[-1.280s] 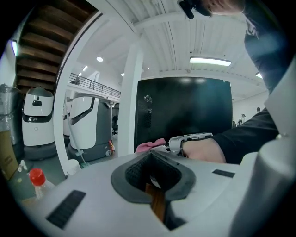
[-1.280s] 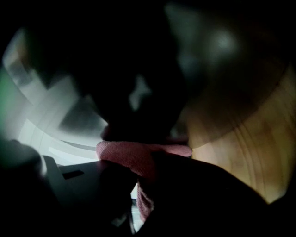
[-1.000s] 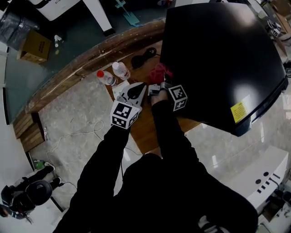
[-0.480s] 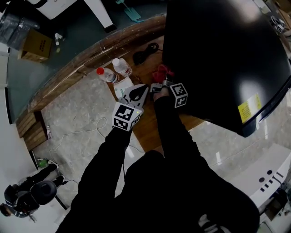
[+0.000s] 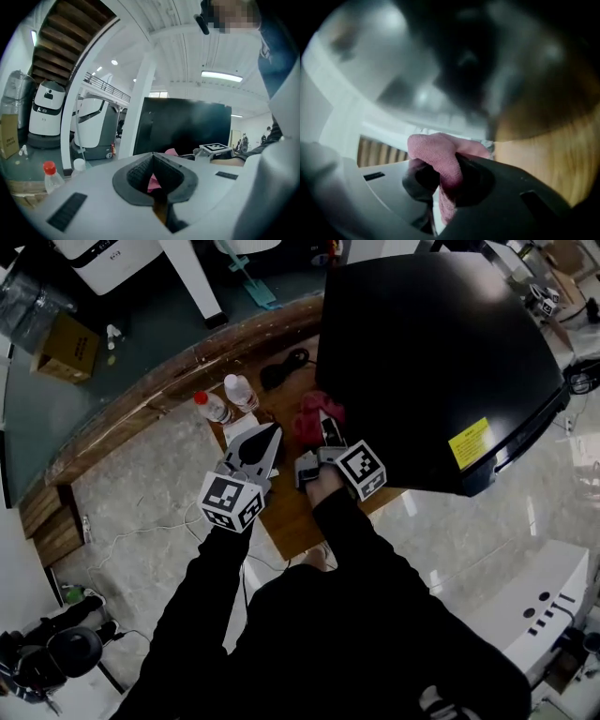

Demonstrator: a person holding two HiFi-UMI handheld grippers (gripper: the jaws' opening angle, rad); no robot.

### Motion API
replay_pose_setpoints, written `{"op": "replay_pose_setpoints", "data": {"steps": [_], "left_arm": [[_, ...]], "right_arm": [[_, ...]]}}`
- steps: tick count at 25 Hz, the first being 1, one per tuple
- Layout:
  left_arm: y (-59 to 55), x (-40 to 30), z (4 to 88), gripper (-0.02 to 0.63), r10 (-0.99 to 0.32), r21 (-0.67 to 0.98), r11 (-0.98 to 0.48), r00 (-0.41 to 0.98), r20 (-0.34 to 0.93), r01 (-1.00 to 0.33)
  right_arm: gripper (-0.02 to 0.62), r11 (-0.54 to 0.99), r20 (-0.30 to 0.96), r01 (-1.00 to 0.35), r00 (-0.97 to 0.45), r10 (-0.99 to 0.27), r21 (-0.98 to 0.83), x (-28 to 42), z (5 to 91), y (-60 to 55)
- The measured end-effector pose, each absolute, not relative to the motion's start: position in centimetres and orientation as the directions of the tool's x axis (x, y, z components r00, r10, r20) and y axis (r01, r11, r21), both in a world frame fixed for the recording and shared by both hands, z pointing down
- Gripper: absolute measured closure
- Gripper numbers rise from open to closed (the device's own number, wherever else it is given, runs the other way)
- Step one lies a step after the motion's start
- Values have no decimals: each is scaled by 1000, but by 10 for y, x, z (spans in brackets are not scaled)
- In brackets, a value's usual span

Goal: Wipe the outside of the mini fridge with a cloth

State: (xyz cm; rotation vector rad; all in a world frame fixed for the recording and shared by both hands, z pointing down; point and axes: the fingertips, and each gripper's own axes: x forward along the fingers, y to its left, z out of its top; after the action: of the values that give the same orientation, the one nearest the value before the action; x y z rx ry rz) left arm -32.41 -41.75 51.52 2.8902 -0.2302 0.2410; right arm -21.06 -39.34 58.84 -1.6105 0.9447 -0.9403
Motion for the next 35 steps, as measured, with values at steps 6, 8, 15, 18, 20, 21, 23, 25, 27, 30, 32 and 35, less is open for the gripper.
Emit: {"op": "replay_pose_setpoints", "data": {"steps": [6, 8, 15, 18, 20, 21, 23, 25, 27, 30, 32, 35], "left_arm": [[-371, -331, 428, 600, -81, 179, -979, 991, 103, -99], [-353, -334, 406, 600, -59, 144, -987, 994, 89, -72], [-306, -321, 364, 600, 20, 180, -984, 999, 25, 15], [-301, -310, 356, 600, 45, 192, -980, 999, 0, 44], [-296, -304, 360, 600, 57, 181, -982, 998, 7, 55], [-294, -302, 362, 600, 62, 175, -983, 998, 14, 58], [-291, -298, 368, 600, 69, 165, -984, 997, 27, 63], [-287, -294, 374, 600, 74, 151, -986, 996, 44, 67], [-285, -289, 381, 600, 79, 139, -988, 995, 60, 70], [-284, -282, 396, 600, 83, 142, -987, 994, 77, 72], [-285, -281, 409, 600, 82, 156, -985, 993, 87, 68], [-283, -280, 431, 600, 90, 171, -983, 990, 108, 71]], "right_arm": [[538, -84, 1, -219, 354, -935, -972, -230, 477, -339], [538, -55, -34, -232, 360, -932, -971, -237, 448, -321], [538, -17, -100, -269, 416, -904, -963, -216, 394, -277], [538, -27, -91, -243, 464, -881, -970, -198, 401, -267], [538, -23, -83, -211, 480, -873, -977, -191, 411, -262], [538, -15, -87, -203, 482, -872, -979, -189, 414, -261], [538, 5, -94, -183, 484, -870, -983, -189, 418, -261], [538, 13, -85, -150, 486, -870, -989, -189, 427, -261], [538, 7, -71, -132, 483, -872, -991, -187, 438, -261], [538, -11, -42, -106, 483, -874, -994, -183, 458, -263], [538, -39, 4, -64, 481, -877, -997, -182, 482, -264], [538, -73, 52, -24, 486, -872, -997, -182, 513, -265]]}}
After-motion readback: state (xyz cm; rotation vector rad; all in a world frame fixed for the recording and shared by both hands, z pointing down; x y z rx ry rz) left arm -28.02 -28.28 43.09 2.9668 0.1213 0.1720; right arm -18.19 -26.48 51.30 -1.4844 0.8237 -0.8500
